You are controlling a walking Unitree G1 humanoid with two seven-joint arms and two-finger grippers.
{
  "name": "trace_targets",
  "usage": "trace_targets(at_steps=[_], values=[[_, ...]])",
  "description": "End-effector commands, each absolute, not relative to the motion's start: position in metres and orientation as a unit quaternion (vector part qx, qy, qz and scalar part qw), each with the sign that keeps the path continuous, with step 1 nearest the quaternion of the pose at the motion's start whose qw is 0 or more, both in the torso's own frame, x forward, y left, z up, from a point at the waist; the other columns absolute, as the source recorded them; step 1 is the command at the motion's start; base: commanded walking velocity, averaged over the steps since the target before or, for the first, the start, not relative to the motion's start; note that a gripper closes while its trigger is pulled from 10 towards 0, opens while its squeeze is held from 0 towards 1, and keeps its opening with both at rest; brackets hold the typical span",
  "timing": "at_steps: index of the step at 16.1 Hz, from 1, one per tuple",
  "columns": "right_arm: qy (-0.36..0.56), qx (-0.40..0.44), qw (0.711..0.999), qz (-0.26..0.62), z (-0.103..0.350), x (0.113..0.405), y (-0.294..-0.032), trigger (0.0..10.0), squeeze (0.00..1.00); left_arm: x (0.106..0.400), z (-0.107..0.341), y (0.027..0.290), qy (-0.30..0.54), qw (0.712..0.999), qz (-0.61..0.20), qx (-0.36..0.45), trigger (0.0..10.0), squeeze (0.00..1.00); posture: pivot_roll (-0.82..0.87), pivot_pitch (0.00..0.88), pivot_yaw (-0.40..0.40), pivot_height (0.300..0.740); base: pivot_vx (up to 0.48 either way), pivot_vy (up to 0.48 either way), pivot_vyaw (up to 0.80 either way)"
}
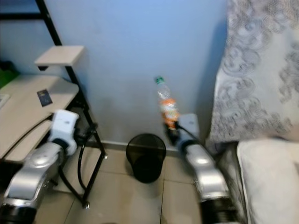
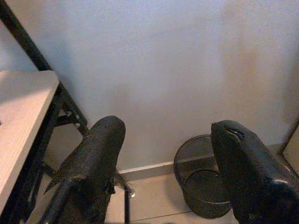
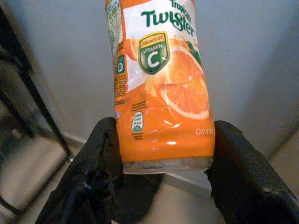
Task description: Clean up the room
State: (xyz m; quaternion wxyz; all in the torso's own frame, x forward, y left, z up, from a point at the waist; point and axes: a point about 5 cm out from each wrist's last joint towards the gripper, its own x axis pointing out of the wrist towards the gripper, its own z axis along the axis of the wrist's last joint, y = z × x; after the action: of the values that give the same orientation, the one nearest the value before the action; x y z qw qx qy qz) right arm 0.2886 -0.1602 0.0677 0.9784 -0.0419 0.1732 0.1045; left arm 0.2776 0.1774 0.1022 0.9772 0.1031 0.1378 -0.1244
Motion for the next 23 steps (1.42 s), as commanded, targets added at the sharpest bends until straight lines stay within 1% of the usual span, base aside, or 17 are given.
trace_targets(at_steps=[1, 5, 8, 11, 13, 14, 16, 19, 20, 23], values=[[0.176, -0.054, 0.974, 0.132, 0.068, 0.290, -0.149, 10.0, 0.00, 0.277, 0.103, 0.183, 0.138, 0.976, -0.120, 0.116, 10.0, 0.00, 0.08, 0.000, 0.053, 0.740, 0.349, 0.000, 0.00], [0.196, -0.097, 0.966, 0.136, 0.063, 0.292, -0.163, 10.0, 0.00, 0.272, 0.100, 0.178, 0.143, 0.968, -0.157, 0.133, 10.0, 0.00, 0.09, 0.000, 0.037, 0.740, 0.340, 0.000, 0.00], [0.219, -0.124, 0.956, 0.152, 0.053, 0.289, -0.166, 10.0, 0.00, 0.269, 0.094, 0.174, 0.150, 0.954, -0.207, 0.157, 10.0, 0.00, 0.09, 0.000, 0.022, 0.740, 0.337, 0.000, 0.00], [0.238, -0.146, 0.946, 0.167, 0.046, 0.285, -0.168, 10.0, 0.00, 0.270, 0.092, 0.169, 0.150, 0.947, -0.231, 0.166, 10.0, 0.00, 0.09, 0.000, 0.017, 0.740, 0.334, 0.000, 0.00], [0.238, -0.151, 0.945, 0.165, 0.045, 0.286, -0.169, 10.0, 0.00, 0.269, 0.091, 0.167, 0.152, 0.944, -0.243, 0.166, 10.0, 0.00, 0.09, 0.000, 0.013, 0.740, 0.291, 0.000, 0.00], [0.250, -0.167, 0.936, 0.181, 0.042, 0.289, -0.169, 10.0, 0.00, 0.265, 0.088, 0.162, 0.163, 0.928, -0.285, 0.177, 10.0, 0.00, 0.09, 0.000, 0.008, 0.740, 0.000, 0.000, 0.00], [0.258, -0.196, 0.924, 0.203, 0.037, 0.295, -0.166, 10.0, 0.00, 0.266, 0.087, 0.165, 0.165, 0.919, -0.305, 0.188, 10.0, 0.00, 0.09, 0.000, 0.003, 0.740, 0.000, 0.000, 0.00], [0.280, -0.229, 0.902, 0.235, 0.028, 0.304, -0.157, 10.0, 0.00, 0.267, 0.092, 0.170, 0.168, 0.896, -0.356, 0.206, 10.0, 0.00, 0.09, 0.000, -0.009, 0.740, 0.000, 0.000, 0.00], [0.283, -0.234, 0.901, 0.233, 0.027, 0.308, -0.155, 10.0, 0.00, 0.265, 0.093, 0.171, 0.175, 0.884, -0.377, 0.212, 10.0, 0.00, 0.10, 0.000, -0.012, 0.740, 0.000, 0.000, 0.00], [0.279, -0.254, 0.905, 0.196, 0.029, 0.322, -0.148, 10.0, 0.00, 0.263, 0.093, 0.180, 0.201, 0.865, -0.398, 0.230, 10.0, 0.00, 0.11, 0.000, -0.020, 0.740, 0.000, 0.000, 0.00]])
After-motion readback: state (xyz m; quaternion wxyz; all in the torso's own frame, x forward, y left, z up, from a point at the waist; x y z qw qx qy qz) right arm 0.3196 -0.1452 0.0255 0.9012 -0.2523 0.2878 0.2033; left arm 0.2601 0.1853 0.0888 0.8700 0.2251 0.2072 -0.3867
